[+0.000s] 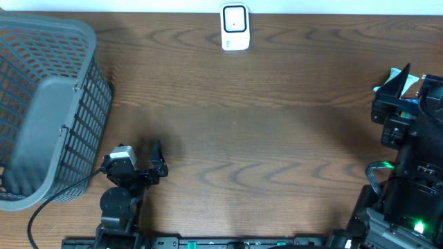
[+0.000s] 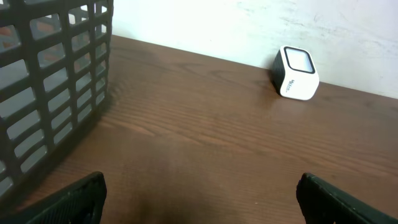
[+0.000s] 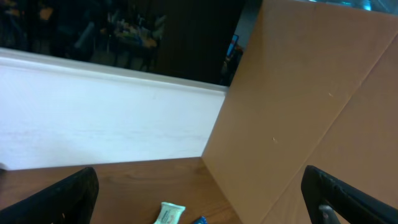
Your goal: Scan the item barcode
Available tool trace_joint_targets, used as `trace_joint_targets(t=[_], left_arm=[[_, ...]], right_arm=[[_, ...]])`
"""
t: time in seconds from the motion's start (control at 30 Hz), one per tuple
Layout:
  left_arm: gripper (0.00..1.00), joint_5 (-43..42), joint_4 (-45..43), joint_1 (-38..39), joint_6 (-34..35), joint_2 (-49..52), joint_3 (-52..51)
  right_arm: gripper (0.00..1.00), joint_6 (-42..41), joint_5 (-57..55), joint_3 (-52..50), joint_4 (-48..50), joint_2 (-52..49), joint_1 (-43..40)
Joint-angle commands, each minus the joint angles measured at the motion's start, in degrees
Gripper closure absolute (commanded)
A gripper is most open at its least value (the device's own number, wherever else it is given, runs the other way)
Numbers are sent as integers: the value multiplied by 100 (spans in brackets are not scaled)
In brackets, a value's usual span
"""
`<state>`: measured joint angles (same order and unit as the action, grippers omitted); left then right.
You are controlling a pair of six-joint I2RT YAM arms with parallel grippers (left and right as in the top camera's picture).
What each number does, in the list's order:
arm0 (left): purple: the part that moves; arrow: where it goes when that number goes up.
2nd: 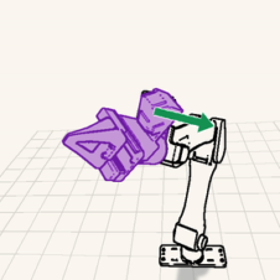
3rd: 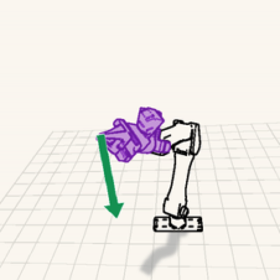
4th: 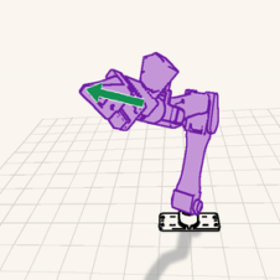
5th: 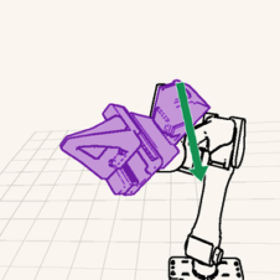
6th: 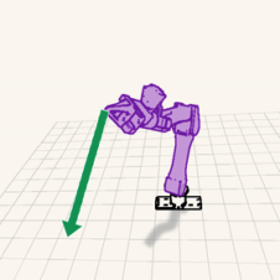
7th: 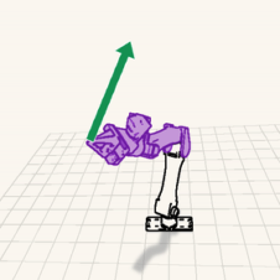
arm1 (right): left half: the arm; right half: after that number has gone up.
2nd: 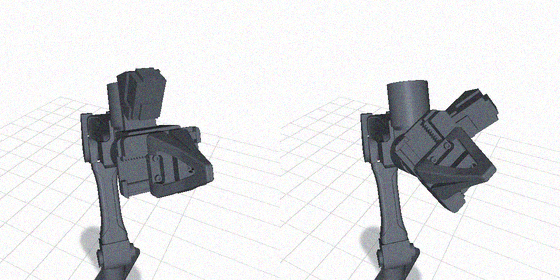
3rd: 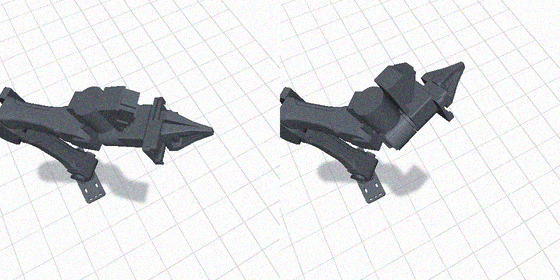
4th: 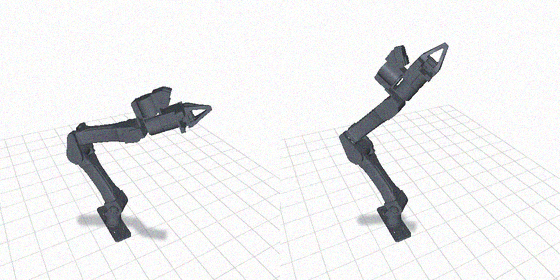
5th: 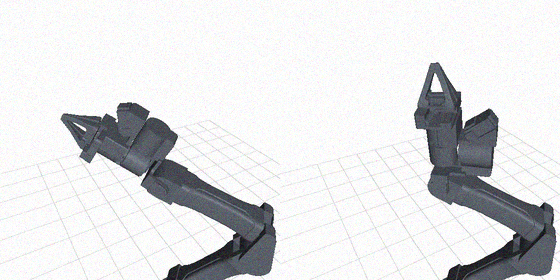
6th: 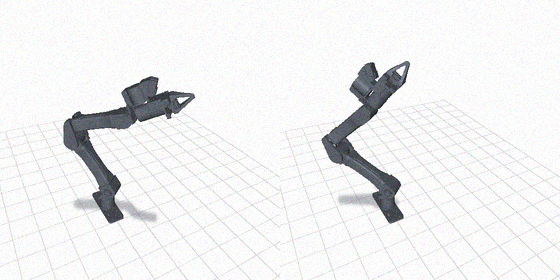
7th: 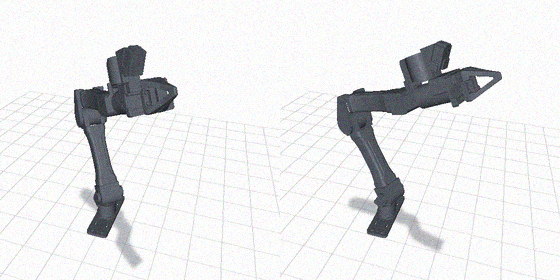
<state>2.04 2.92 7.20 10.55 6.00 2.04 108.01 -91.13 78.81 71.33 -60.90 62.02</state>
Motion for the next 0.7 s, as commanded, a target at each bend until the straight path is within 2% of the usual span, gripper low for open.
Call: trace_joint_targets(t=[0.0,0.13,0.23,0.37,0.47,0.6,0.67], left_arm=[[2,50,85,-17,28,-13,-181],[2,50,85,-17,28,-13,-181],[2,50,87,-17,28,-13,-181],[2,50,85,-17,28,-13,-181],[2,50,85,-17,28,-13,-181],[2,50,85,-17,28,-13,-181],[2,50,85,-17,28,-13,-181]], right_arm=[[1,350,153,42,-149,11,-57],[1,-334,817,42,-302,33,-315],[1,-1069,1198,42,-1381,44,-472],[1,-2850,2656,42,-3987,116,-852],[1,-4721,4054,42,-5783,247,-1425],[1,-7344,5504,42,-7099,393,-2514],[1,-8133,6181,42,-7643,472,-3029]])
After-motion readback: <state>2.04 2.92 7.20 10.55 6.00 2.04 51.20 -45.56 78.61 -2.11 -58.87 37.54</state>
